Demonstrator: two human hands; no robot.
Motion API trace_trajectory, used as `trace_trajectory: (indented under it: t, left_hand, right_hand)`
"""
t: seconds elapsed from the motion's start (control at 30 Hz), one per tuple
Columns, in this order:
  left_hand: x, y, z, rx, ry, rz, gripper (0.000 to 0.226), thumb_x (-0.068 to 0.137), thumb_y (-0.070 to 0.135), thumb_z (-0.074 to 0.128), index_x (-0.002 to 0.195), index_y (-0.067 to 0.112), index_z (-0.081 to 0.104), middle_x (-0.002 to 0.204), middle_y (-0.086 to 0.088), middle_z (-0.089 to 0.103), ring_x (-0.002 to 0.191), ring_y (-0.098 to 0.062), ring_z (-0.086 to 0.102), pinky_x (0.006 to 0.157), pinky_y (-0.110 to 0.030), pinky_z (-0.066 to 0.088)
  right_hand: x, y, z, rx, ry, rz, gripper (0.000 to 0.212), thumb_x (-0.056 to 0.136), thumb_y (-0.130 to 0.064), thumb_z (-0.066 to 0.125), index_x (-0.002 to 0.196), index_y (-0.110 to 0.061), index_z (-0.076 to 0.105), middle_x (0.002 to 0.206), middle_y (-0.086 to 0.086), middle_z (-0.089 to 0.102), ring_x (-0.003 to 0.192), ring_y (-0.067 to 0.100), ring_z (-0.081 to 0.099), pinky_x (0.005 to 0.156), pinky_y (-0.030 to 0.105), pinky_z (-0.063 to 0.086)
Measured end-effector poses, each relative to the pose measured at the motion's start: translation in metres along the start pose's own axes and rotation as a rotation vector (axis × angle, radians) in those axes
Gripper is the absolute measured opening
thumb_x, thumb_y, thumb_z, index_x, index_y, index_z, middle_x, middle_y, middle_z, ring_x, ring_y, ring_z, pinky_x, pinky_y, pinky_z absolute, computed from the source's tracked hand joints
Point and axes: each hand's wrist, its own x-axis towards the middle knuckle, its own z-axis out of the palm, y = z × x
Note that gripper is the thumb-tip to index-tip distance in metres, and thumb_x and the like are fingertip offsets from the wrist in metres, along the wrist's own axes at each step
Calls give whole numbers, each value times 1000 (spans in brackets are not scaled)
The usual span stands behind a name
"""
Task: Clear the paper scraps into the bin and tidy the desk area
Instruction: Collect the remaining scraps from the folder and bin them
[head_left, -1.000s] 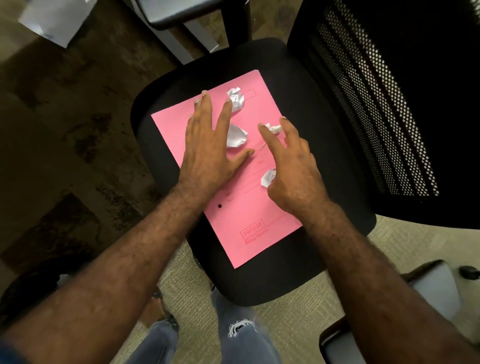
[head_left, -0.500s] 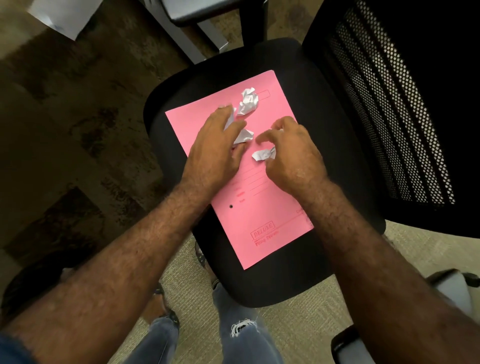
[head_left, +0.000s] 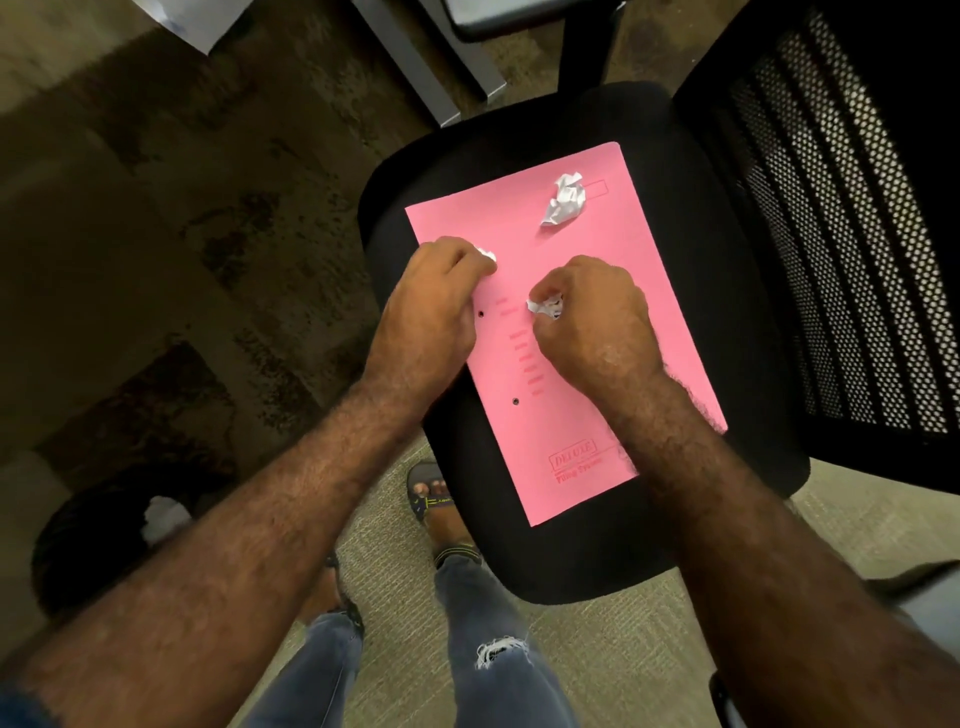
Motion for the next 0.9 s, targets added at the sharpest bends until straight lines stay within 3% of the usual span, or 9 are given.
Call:
trace_trajectory:
  t: [0.27,0.47,0.6,0.73,0.9]
  left_hand:
    - [-35,-40,-30,-18,126,-63,30,96,-9,56,120,1,72,119,-15,68,112,-30,63,97,-35,53]
    - [-74,-80,-60,-23,211,-133,38,89,-14,56,120,2,72,117,-12,67,109,-27,62,94,-27,50]
    - [-110,-105,-83,-29,243,-221,39,88,-15,56,119,1,72,117,-14,67,110,-29,63,95,-31,52]
    - [-150,-130,-104,-45,262,-321,39,88,-15,56,120,0,73,119,-14,68,115,-28,63,99,-24,49]
    - [-206,-164,-124,-37,322,-432,37,90,-15,59,122,0,73,120,-15,69,114,-31,65,98,-33,54]
  right_hand:
    - [-19,-60,13,5,7,-143,19,89,-20,76,108,-20,79,108,-1,72,99,18,69,81,24,46]
    - [-43,-122,26,25,-56,-289,21,90,-16,70,108,-20,79,110,-1,70,101,21,68,87,37,55]
    - [-65,-164,49,9,-98,-351,20,90,-16,70,107,-22,79,109,-5,68,99,19,68,81,31,51]
    - [-90,-207,75,0,-152,-436,18,91,-16,70,105,-21,79,106,-6,68,95,17,68,76,27,49]
    - [-125,-257,112,-32,-204,-528,15,93,-18,70,105,-21,79,103,-6,66,93,16,67,70,22,40]
